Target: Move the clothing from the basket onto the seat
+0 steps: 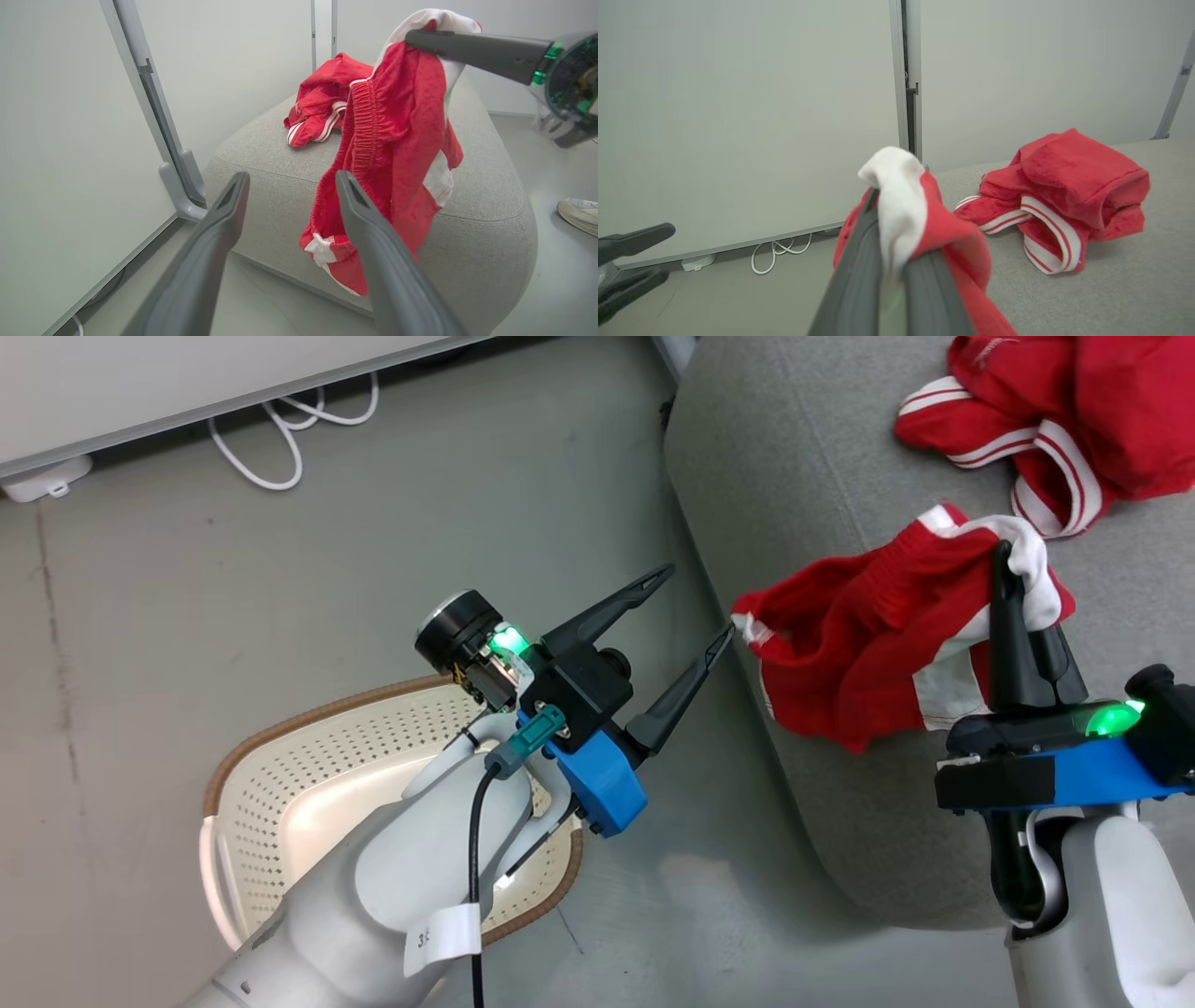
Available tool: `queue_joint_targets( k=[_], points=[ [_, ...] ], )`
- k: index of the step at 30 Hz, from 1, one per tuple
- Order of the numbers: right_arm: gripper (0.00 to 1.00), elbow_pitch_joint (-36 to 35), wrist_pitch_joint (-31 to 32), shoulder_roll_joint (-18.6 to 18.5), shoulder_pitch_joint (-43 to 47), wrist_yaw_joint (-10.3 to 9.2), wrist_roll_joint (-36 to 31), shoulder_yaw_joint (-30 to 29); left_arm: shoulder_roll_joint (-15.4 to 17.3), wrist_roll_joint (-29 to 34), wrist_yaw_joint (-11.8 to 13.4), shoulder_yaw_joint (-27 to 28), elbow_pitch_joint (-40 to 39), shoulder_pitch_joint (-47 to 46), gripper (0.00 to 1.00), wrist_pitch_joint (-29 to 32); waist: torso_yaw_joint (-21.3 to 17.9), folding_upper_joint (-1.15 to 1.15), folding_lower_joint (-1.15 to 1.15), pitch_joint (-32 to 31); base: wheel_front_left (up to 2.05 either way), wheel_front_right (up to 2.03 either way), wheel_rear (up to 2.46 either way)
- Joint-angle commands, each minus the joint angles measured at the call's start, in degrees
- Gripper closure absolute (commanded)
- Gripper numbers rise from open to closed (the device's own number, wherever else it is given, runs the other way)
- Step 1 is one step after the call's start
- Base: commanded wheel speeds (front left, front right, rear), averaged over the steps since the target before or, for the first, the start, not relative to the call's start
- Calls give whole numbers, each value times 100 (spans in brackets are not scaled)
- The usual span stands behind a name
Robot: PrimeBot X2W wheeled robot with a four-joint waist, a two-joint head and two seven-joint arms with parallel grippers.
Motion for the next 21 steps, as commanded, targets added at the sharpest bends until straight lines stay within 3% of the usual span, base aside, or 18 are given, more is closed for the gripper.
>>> queue_joint_targets(
  k=[1, 13, 21],
  points=[
    [100, -29, -4, 2, 59, 1, 23, -18, 42, -31, -6, -6, 8, 21, 0, -17, -66, 0, 0, 4, 0, 0, 0],
    [100, 25, -4, 2, 39, 1, 46, 45, 73, -76, -6, -38, -8, -14, 0, -17, -109, 0, 0, -47, 0, 0, 0],
    [100, -32, -4, 2, -443, 1, -162, 215, 128, 11, -7, 100, -77, -115, 0, -17, -17, 0, 0, 176, 0, 0, 0]
  ],
)
